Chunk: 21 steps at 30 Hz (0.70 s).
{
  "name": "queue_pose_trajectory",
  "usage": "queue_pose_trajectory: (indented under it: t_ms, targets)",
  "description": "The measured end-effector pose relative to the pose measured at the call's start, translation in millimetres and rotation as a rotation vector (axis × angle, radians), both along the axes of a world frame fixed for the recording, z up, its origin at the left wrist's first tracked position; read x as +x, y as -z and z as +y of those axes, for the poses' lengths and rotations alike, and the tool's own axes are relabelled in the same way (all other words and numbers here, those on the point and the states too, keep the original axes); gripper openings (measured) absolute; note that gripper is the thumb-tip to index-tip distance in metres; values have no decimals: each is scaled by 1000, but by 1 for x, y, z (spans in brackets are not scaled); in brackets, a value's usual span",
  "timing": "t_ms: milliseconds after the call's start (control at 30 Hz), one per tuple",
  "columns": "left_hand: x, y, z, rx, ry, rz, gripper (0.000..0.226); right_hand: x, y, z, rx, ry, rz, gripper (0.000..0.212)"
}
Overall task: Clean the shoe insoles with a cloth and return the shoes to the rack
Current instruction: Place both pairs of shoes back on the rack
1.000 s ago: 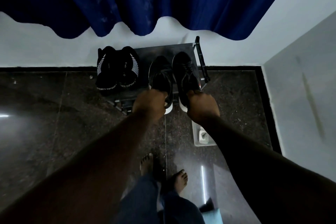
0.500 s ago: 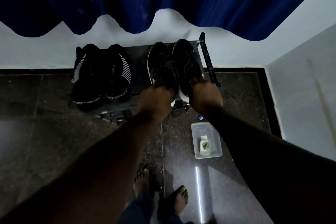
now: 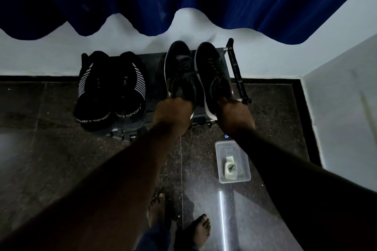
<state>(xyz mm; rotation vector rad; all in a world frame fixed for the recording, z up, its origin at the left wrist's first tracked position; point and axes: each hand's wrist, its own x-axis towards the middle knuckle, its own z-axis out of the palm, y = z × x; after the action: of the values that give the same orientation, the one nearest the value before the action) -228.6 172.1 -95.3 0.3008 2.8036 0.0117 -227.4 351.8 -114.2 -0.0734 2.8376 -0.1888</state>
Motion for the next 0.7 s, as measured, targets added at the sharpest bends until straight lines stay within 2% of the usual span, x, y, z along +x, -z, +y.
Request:
queue_pose_trajectory:
  t_ms: [233,467,700]
  targets:
    - [13,15,7,12,-81,42,38,19,17,9,-202,40,25,78]
    - [17,11,19,76,-38,15,43,28,7,12,-316,34,35,85]
    - [42,10,19,176,-113,45,70,48,-5,22,-353,66,174,68]
